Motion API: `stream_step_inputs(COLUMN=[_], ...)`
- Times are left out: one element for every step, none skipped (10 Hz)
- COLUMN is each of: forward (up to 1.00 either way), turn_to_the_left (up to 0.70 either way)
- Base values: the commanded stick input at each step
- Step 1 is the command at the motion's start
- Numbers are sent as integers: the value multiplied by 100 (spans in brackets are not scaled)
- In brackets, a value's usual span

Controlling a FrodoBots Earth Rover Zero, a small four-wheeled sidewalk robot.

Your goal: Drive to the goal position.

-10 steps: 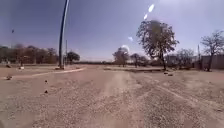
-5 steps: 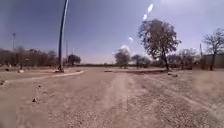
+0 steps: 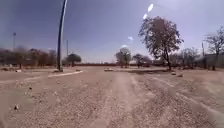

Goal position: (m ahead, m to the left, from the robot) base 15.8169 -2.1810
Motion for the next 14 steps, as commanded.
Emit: stream_step_inputs(forward=[85,85,85,85,85,85,85,85,85,85,85,85,85,85], turn_to_the_left=[0,0,0,0,0,0,0,0,0,0,0,0,0,0])
